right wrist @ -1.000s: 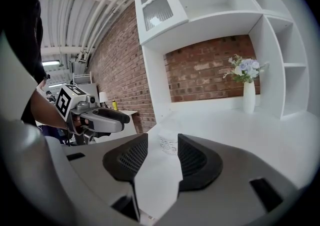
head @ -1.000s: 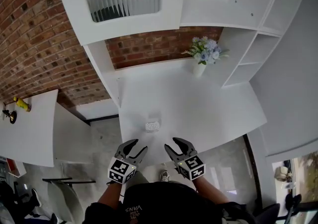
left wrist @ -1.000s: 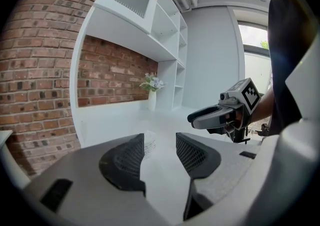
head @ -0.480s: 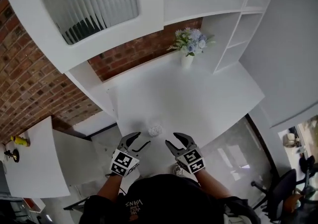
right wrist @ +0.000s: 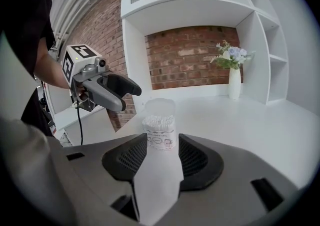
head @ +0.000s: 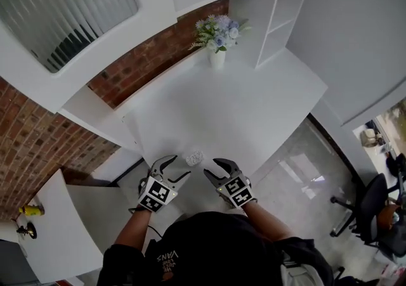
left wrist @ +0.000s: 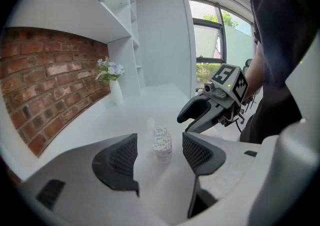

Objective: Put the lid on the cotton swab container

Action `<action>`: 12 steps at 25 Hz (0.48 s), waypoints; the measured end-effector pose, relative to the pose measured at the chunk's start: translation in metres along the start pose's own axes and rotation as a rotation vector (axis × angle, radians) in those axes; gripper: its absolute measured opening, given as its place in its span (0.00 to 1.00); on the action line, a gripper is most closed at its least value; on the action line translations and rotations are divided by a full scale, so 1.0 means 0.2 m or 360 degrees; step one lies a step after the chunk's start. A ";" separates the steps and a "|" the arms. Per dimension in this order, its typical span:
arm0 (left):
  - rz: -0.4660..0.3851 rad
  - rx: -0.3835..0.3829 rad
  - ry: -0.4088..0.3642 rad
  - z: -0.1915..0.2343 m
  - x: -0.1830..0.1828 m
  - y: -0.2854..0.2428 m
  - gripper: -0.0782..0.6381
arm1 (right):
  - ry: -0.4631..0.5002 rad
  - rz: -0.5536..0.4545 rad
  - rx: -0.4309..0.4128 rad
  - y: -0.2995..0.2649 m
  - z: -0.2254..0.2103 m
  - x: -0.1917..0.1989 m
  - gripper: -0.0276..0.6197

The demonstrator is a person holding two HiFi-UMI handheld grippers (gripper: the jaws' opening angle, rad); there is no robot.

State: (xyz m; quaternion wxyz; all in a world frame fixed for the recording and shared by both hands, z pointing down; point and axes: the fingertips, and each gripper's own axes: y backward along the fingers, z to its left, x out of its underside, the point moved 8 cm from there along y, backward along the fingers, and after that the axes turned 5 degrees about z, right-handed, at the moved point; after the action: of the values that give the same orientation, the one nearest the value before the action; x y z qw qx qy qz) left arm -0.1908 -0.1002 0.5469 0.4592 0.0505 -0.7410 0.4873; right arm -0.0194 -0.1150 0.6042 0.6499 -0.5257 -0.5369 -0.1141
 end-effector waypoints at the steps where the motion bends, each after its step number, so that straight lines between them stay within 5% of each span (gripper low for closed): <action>1: 0.0018 0.0017 -0.0045 0.01 0.00 -0.01 0.48 | -0.0004 0.0005 0.0002 -0.02 0.00 0.01 0.31; 12: 0.0162 0.0189 -0.0412 0.03 -0.05 -0.13 0.48 | 0.0036 0.0057 -0.0045 -0.15 -0.04 0.03 0.31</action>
State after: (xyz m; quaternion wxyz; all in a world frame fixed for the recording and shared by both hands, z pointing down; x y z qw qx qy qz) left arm -0.1756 -0.1223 0.5555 0.3307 0.1024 -0.7656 0.5422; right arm -0.0341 -0.1314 0.6276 0.6504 -0.5431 -0.5183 -0.1161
